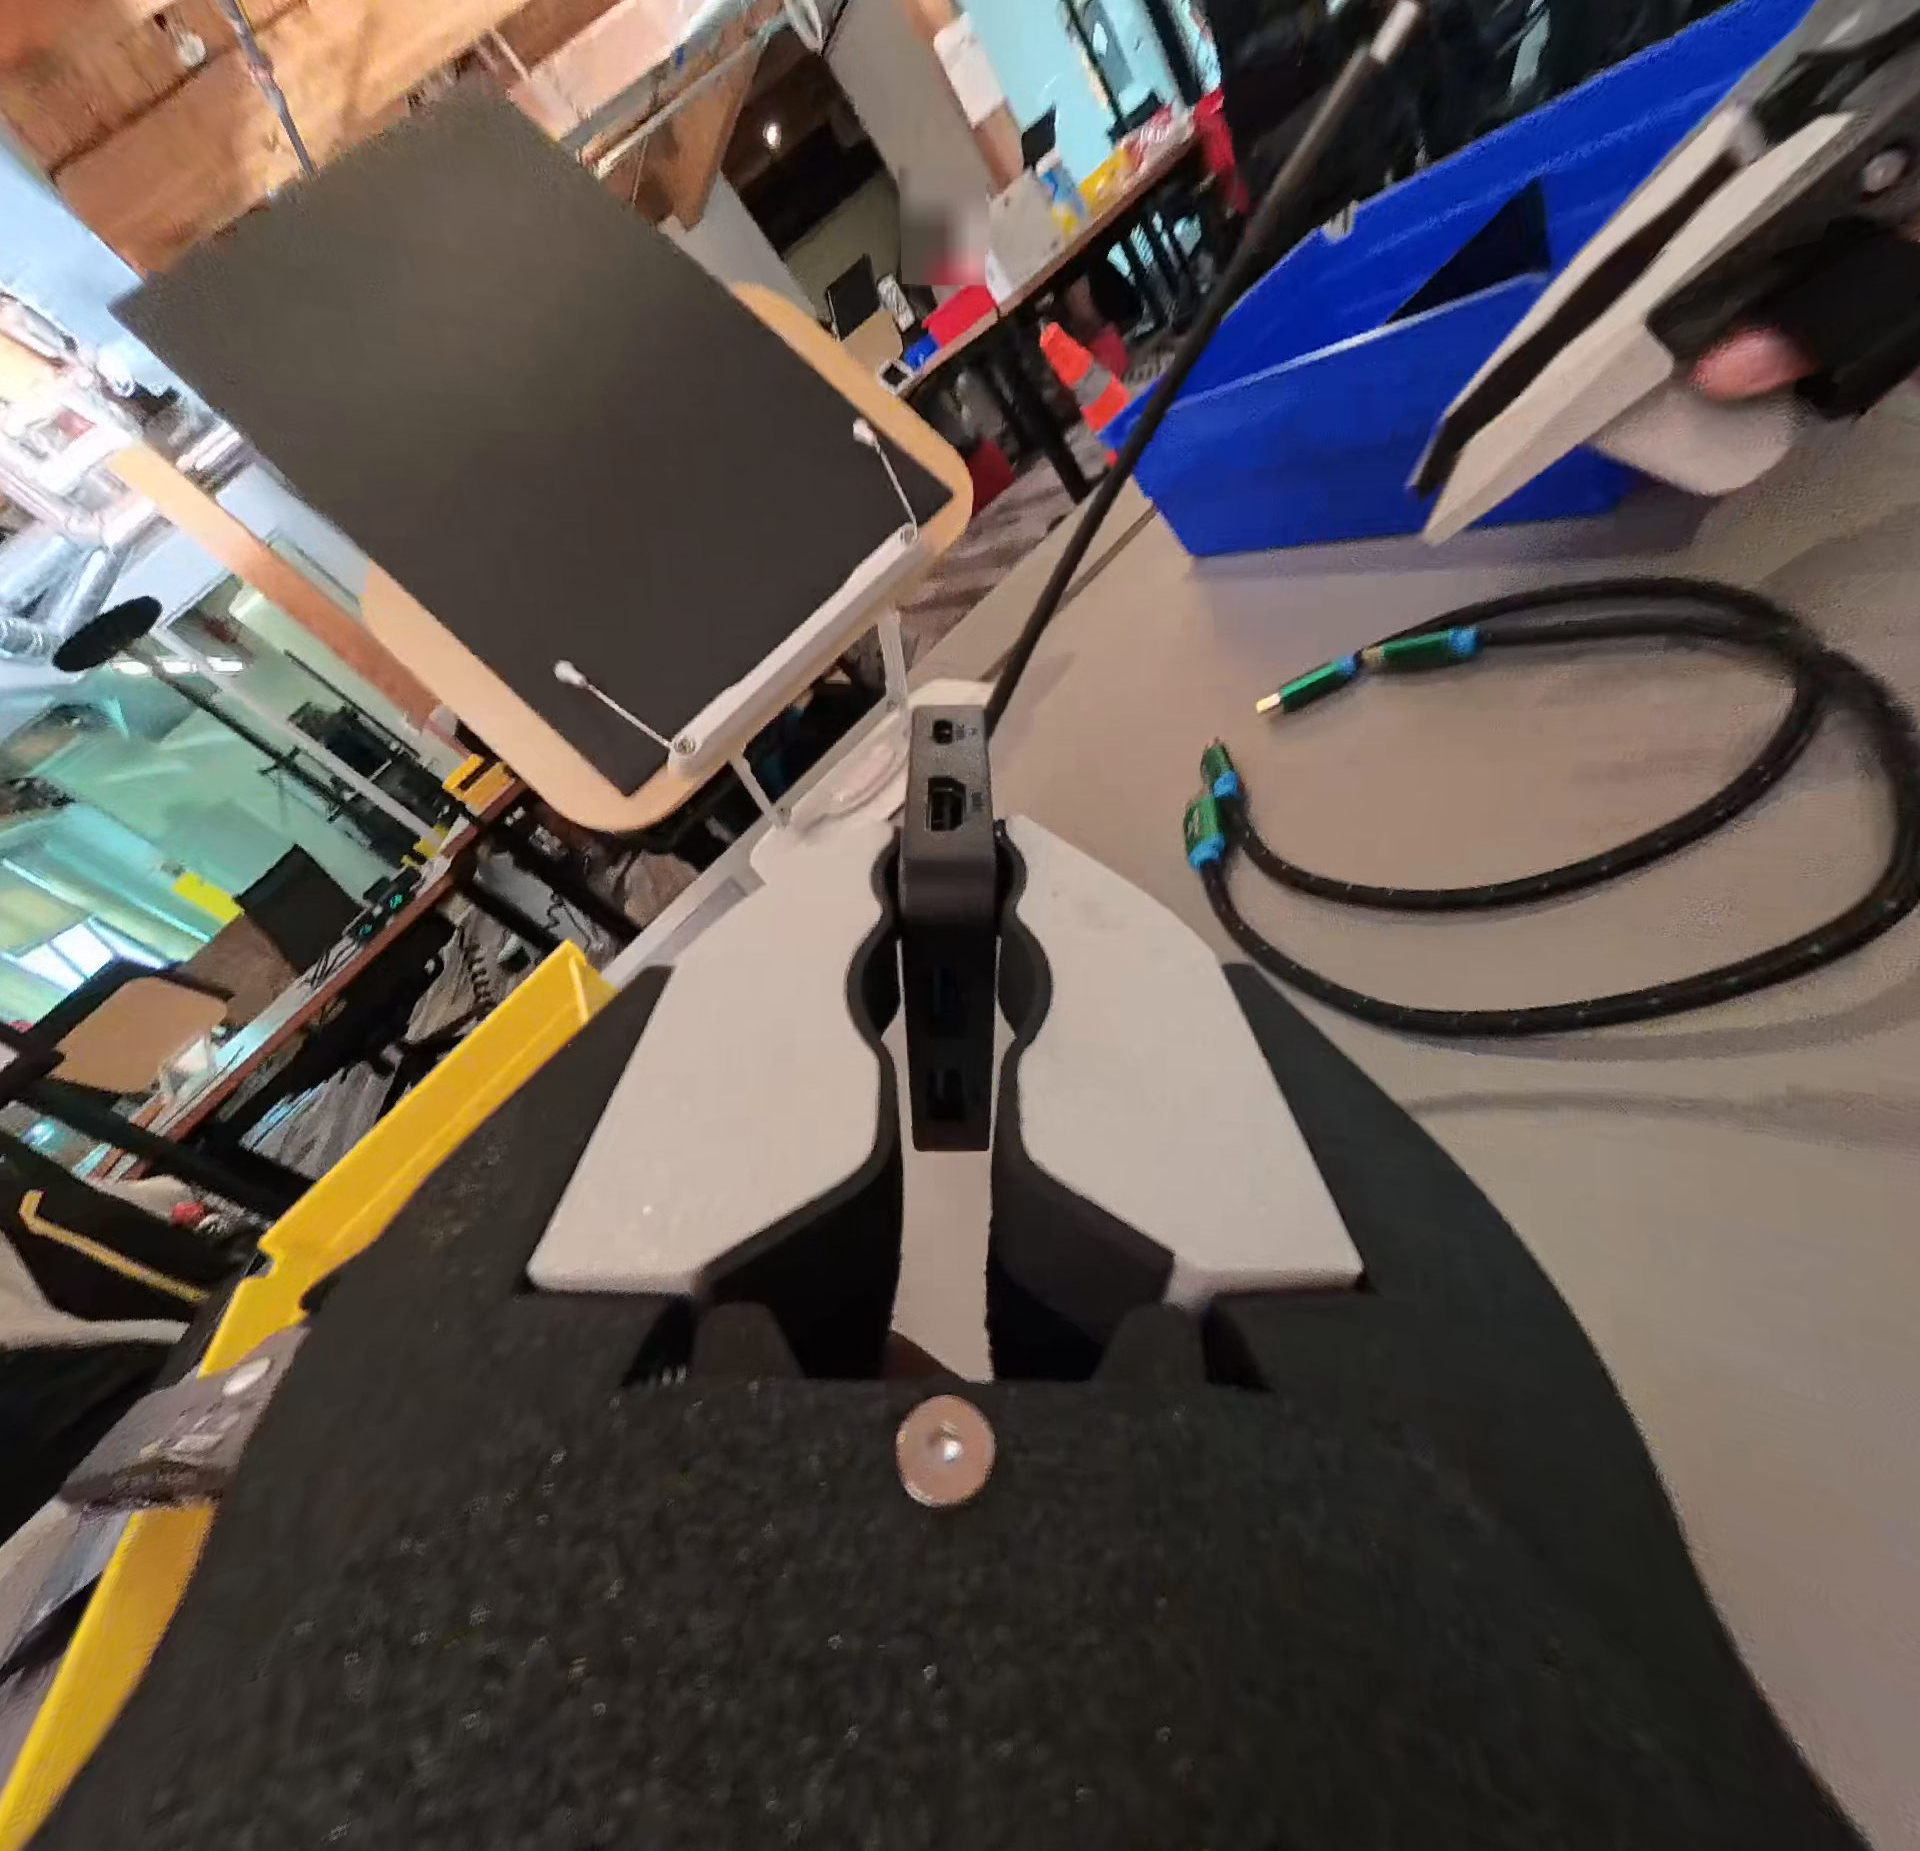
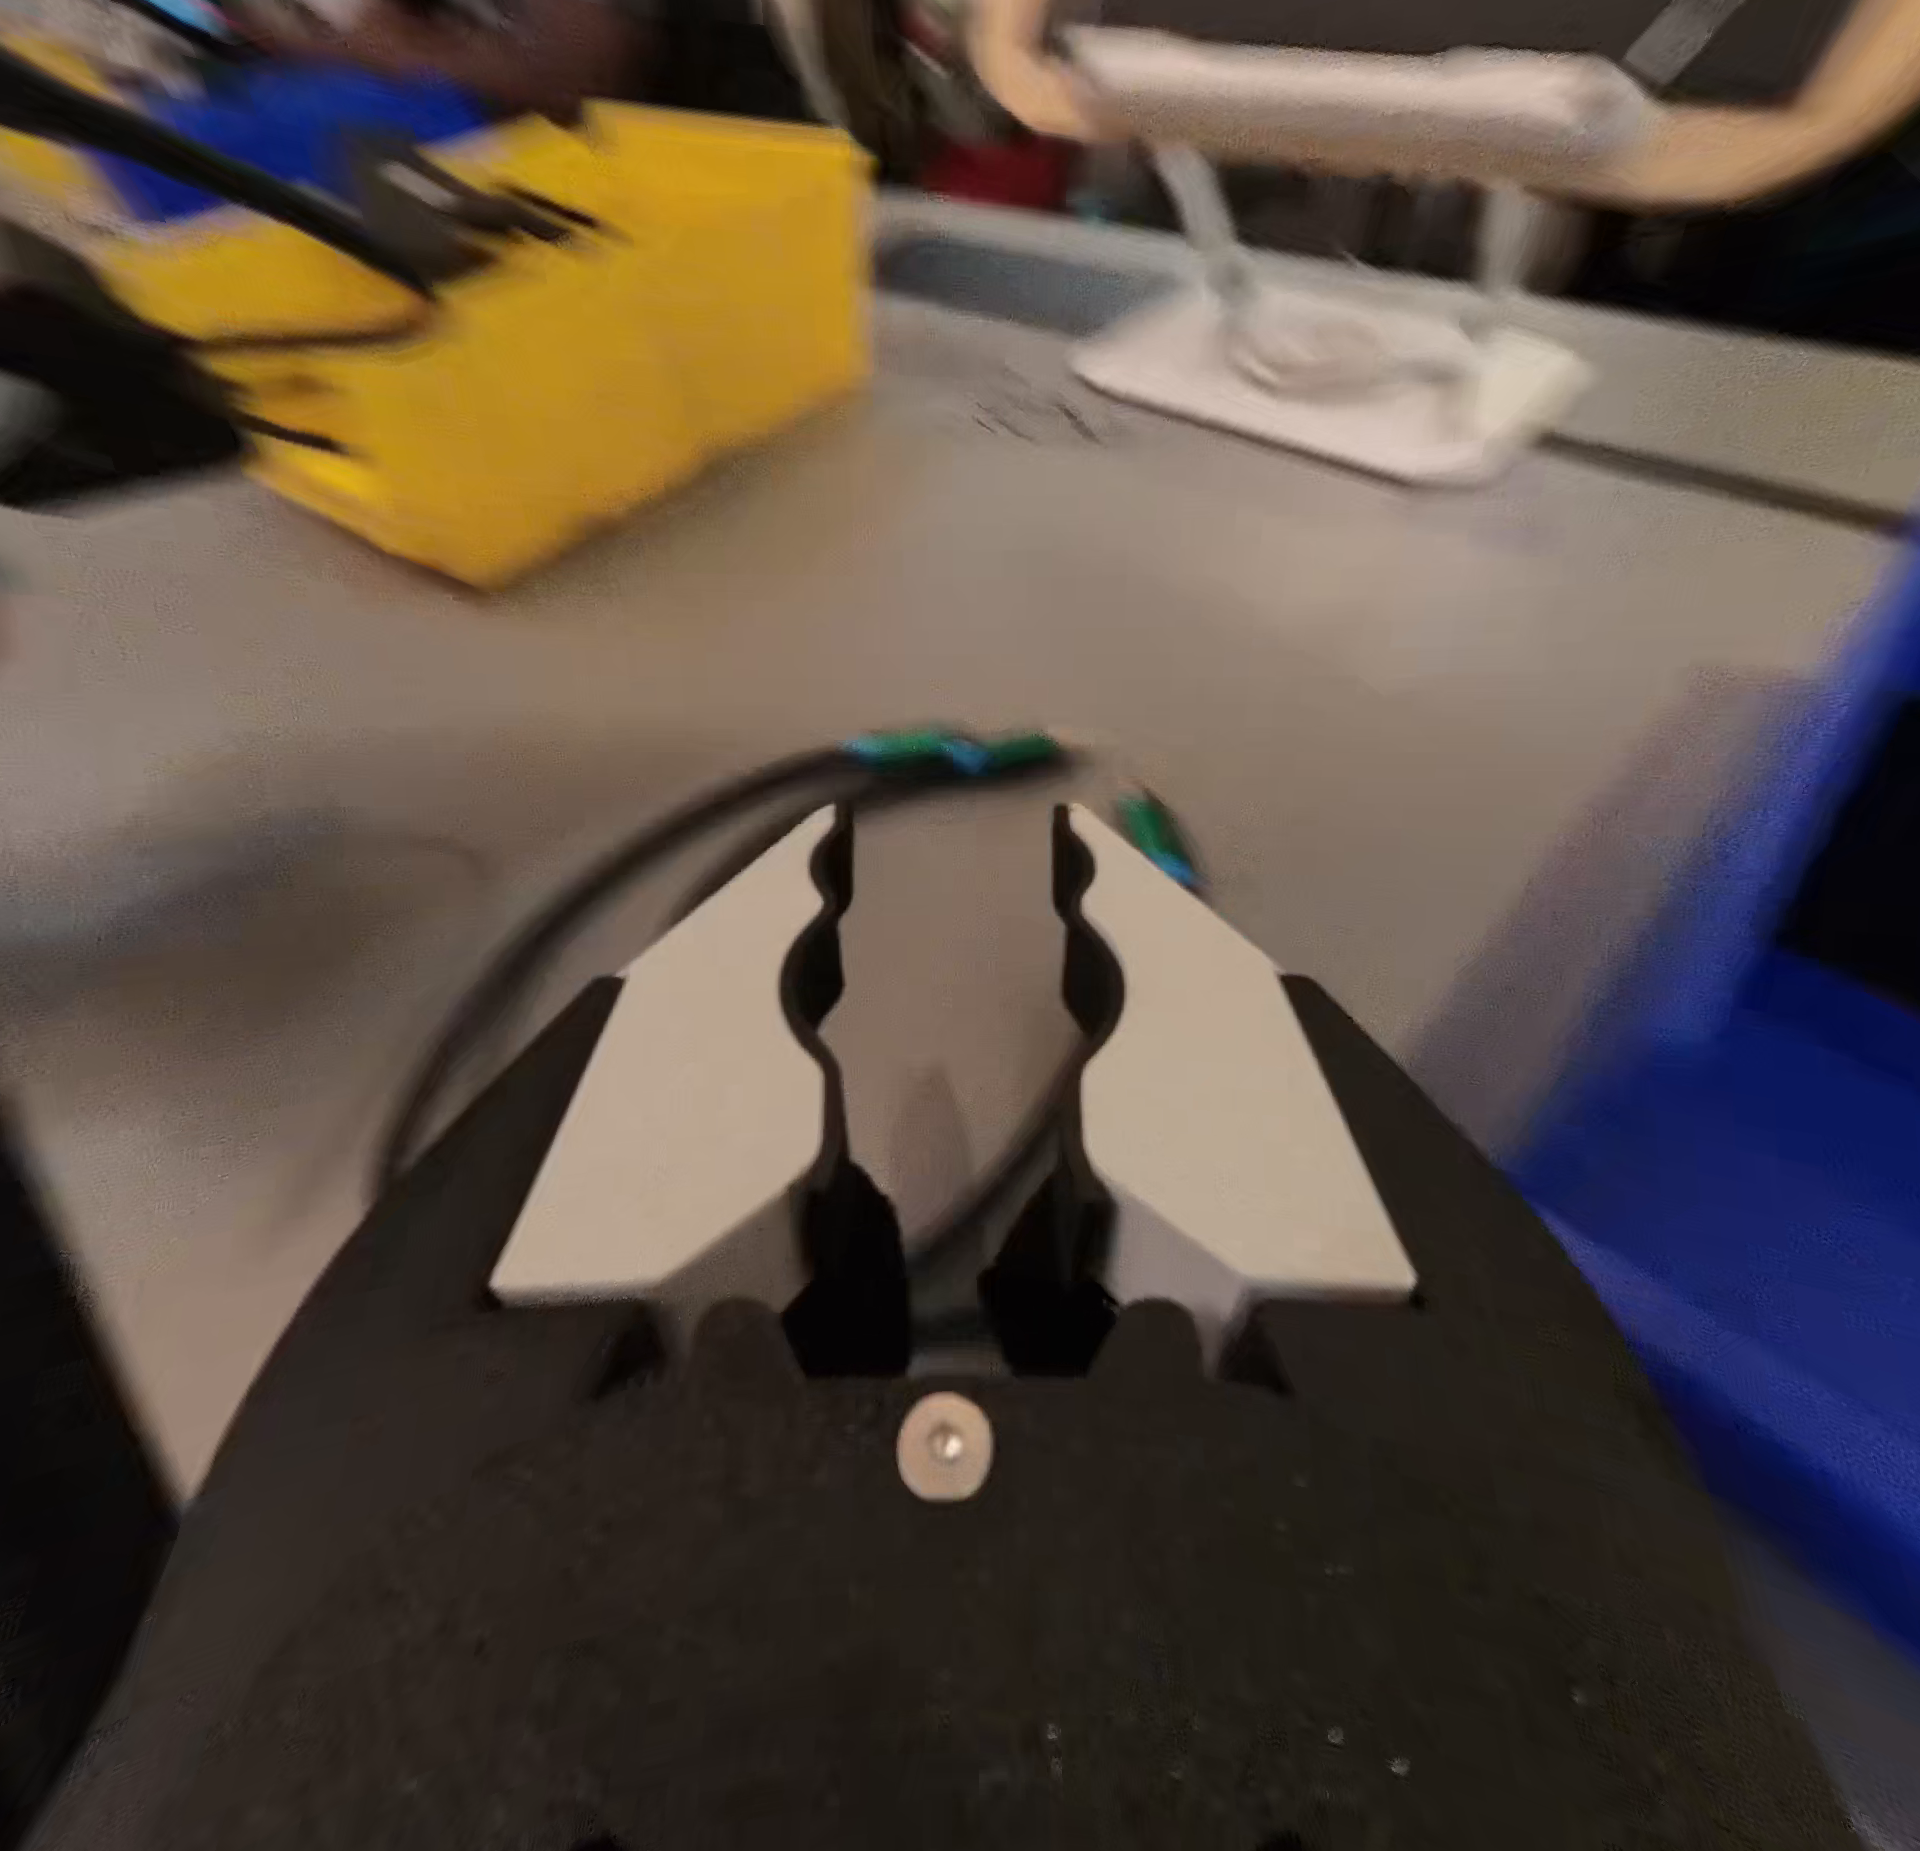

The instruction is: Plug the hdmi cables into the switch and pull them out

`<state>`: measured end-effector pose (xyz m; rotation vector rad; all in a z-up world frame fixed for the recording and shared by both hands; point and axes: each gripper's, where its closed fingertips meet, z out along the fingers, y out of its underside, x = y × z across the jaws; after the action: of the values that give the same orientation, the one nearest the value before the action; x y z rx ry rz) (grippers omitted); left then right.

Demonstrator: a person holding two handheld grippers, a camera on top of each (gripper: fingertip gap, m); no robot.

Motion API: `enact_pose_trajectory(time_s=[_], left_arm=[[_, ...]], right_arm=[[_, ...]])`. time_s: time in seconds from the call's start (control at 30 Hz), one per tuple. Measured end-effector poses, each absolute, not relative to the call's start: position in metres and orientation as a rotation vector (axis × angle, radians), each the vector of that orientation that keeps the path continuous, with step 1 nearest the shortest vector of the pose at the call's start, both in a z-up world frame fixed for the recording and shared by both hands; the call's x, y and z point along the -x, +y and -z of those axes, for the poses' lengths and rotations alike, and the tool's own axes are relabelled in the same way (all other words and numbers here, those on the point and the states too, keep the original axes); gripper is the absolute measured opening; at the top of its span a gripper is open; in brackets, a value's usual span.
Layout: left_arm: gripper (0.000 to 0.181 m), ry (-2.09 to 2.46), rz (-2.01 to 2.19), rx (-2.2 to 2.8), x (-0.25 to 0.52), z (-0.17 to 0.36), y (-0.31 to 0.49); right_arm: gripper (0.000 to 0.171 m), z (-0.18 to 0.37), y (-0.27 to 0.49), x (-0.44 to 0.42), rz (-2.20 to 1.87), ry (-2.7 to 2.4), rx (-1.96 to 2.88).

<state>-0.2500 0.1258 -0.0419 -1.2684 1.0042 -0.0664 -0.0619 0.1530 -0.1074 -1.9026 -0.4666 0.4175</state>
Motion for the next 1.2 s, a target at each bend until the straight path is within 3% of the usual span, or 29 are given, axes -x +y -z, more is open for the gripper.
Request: enact_pose_trajectory(time_s=[0.1, 0.23, 0.37, 0.43, 0.5, 0.67, 0.93, 1.2], left_arm=[[0.013, 1.019, 0.042, 1.305, 0.248, 0.052, 0.129], [0.013, 1.062, 0.034, 1.337, 0.242, 0.064, 0.129], [0.013, 1.058, 0.016, 1.354, 0.245, 0.067, 0.133], [0.013, 1.035, 0.019, 1.383, 0.249, 0.068, 0.138], [0.013, 1.009, 0.029, 1.415, 0.253, 0.069, 0.143], [0.013, 0.973, 0.021, 1.469, 0.264, 0.073, 0.152], [0.014, 0.923, -0.019, 1.489, 0.277, 0.069, 0.161], [0.014, 0.932, -0.06, 1.443, 0.274, 0.062, 0.155]], right_arm=[[0.028, 0.142, 0.153, 0.039, -0.365, -0.363, 2.065], [0.027, 0.177, 0.148, 0.04, -0.413, -0.298, 2.249], [0.025, 0.19, 0.15, 0.035, -0.34, -0.315, 2.301], [0.01, 0.191, 0.15, 0.037, -0.345, -0.329, 2.305], [0.009, 0.19, 0.151, 0.035, -0.341, -0.338, 2.316], [0.005, 0.13, 0.162, 0.02, -0.157, -0.378, 2.1], [0.006, 0.015, 0.14, 0.046, 0.495, -0.737, 1.599], [0.006, 0.022, 0.13, 0.083, 0.44, -0.923, 1.623]])
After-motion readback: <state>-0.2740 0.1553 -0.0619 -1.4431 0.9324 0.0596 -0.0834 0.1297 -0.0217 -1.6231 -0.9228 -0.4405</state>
